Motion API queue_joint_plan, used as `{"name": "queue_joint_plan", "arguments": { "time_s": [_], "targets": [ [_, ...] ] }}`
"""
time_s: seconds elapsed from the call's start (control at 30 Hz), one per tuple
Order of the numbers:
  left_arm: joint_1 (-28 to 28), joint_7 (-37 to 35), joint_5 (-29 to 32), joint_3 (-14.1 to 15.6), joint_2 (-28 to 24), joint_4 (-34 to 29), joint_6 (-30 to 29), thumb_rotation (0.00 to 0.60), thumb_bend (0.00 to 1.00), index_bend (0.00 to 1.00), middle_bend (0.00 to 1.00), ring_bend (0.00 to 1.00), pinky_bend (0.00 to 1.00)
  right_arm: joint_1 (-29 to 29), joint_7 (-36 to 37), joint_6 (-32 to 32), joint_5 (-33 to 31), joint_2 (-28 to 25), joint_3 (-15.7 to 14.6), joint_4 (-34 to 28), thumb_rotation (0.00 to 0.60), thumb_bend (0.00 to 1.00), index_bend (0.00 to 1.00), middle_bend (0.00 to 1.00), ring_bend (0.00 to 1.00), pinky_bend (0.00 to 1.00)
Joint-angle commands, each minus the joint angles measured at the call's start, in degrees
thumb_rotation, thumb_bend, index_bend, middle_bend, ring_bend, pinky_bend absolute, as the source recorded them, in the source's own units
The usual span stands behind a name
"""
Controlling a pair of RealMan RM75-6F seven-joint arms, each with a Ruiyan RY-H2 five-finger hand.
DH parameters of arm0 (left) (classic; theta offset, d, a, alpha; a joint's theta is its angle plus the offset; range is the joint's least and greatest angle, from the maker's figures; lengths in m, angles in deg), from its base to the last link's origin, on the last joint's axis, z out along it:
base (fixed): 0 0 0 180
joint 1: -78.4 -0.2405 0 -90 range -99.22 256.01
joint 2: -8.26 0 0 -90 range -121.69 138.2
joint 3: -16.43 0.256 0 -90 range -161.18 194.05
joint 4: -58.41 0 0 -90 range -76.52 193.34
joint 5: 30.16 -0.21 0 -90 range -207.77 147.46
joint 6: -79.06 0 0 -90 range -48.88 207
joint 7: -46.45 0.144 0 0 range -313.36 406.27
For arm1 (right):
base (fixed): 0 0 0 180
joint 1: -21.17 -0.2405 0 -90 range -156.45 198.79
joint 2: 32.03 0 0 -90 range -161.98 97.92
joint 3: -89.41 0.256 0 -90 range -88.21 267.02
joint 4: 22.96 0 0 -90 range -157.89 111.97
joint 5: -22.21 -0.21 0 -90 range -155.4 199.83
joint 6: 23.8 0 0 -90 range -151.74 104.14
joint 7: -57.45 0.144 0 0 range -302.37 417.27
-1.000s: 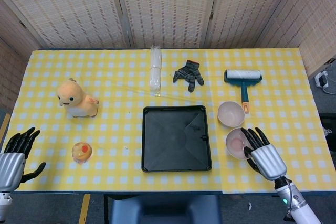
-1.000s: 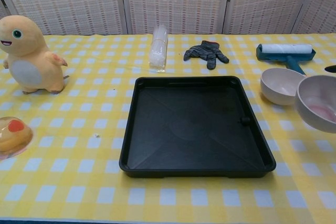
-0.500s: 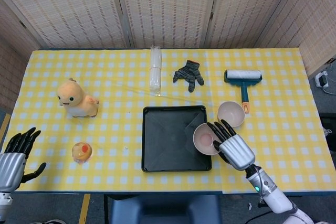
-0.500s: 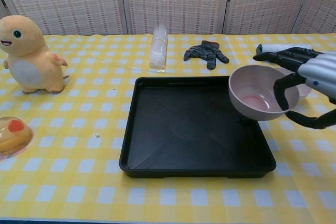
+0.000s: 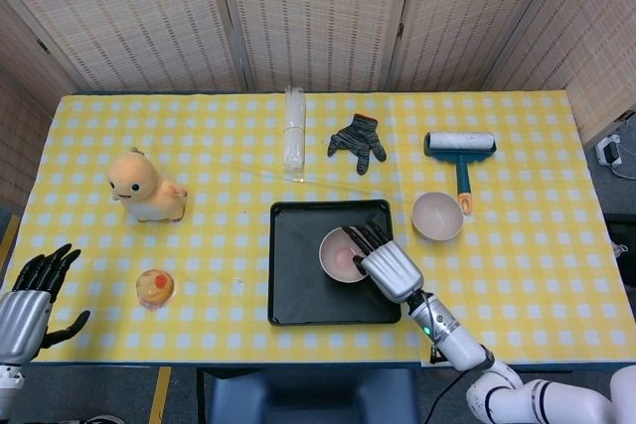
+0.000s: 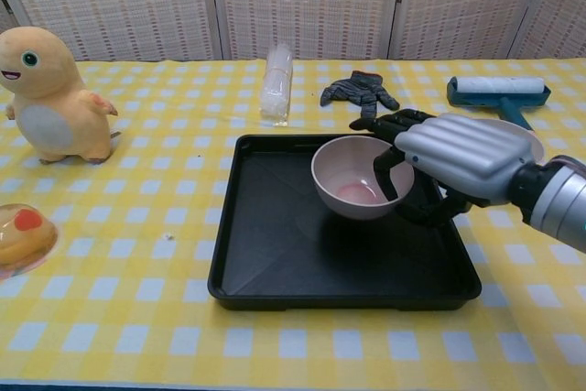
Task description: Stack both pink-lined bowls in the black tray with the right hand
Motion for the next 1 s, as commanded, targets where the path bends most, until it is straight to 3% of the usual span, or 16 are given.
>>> {"name": "queue_joint_plan", "arguments": {
  "time_s": [0.03,0.27,0.57,0.77,1.0],
  "targets": [
    [0.11,0.05,0.06,-0.06,0.05,0.05,0.1,0.6,0.32,0.0,0.08,0.12,0.11,-1.1,1.3,0.4,-0.33,1.49,0.1,1.74,0.6,0.44,0.69,0.06,0.06,0.0],
    [0.36,-0.43,-0.31,0.02,0.13,0.2,0.27,0.6,0.32,0.0,0.08,0.12,0.11,-3.03,4.89,1.05,-1.04,4.23,0.1,5.83,0.6,0.44,0.64,0.07,0.08,0.0],
    [0.2,-0.94,-0.33,-0.03,0.06,0.39,-0.26,0.6,0.32,0.0,0.08,0.12,0.11,-4.22,7.07,1.8,-1.48,3.91,-1.06,6.28,0.6,0.44,0.37,0.01,0.07,0.0],
    [0.08,-0.94,-0.47,0.02,-0.07,0.34,-0.54,0.6,0.32,0.0,0.08,0.12,0.11,-3.12,6.44,-1.02,-0.35,1.2,-2.38,3.3,0.6,0.44,0.23,0.0,0.04,0.0],
    [0.13,-0.52,-0.46,0.13,0.03,0.29,-0.33,0.6,0.32,0.0,0.08,0.12,0.11,1.44,6.88,-9.92,1.46,-6.01,-3.33,-1.91,0.6,0.44,0.18,0.0,0.01,0.0]
  ]
}}
